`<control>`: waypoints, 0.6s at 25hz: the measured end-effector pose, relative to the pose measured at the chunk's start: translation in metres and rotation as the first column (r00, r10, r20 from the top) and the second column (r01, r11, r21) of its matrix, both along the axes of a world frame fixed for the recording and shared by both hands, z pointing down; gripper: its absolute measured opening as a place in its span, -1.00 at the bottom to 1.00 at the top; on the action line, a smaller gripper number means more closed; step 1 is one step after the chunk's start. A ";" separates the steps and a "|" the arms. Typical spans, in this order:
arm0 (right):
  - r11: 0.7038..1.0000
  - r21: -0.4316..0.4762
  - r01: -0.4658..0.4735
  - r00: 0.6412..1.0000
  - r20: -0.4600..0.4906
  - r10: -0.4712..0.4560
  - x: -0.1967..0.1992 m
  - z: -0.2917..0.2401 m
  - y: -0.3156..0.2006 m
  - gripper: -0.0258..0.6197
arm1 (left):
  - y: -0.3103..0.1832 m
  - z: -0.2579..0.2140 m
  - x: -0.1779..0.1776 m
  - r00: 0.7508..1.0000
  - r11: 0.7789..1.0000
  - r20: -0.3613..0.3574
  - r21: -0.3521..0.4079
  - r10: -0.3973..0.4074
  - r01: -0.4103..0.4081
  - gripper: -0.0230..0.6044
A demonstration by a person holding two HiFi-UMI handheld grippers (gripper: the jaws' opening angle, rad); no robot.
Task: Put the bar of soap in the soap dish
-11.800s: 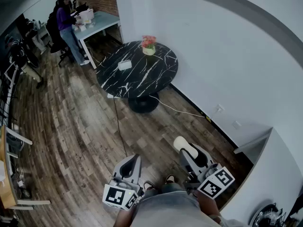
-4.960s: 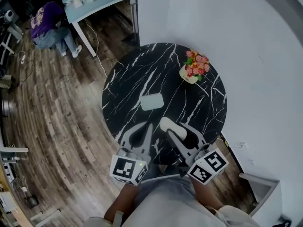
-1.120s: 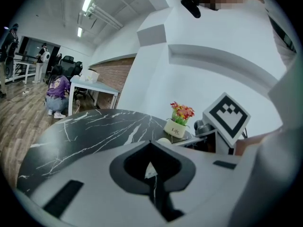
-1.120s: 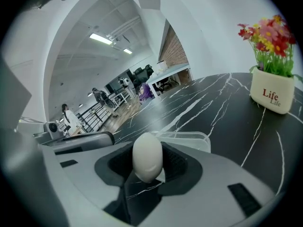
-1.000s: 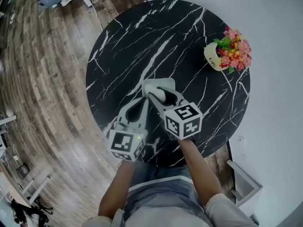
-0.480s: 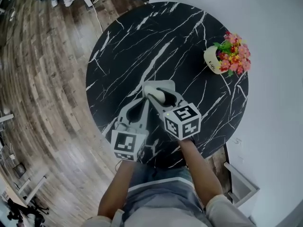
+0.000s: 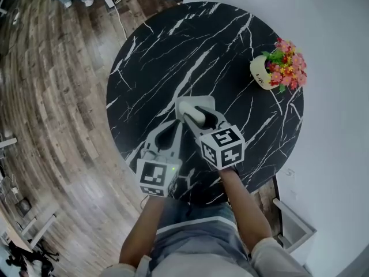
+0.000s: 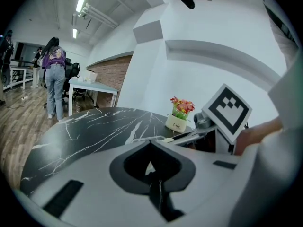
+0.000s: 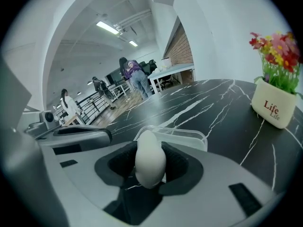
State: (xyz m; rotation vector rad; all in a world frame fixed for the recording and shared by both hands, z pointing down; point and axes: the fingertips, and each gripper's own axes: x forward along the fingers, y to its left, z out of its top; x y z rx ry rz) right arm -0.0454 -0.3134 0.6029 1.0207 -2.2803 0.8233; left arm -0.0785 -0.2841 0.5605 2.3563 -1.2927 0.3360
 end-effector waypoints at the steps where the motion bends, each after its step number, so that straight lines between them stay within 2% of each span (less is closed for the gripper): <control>1: 1.000 0.001 -0.001 1.000 0.000 0.001 0.000 0.000 0.000 -0.43 | 0.001 0.000 0.000 1.000 1.000 -0.002 -0.002 -0.002 0.002 -0.92; 15: 0.999 0.044 -0.012 1.000 -0.026 0.013 0.008 -0.003 -0.005 -0.36 | 0.002 0.006 0.003 0.999 1.000 -0.034 -0.021 -0.023 0.022 -0.92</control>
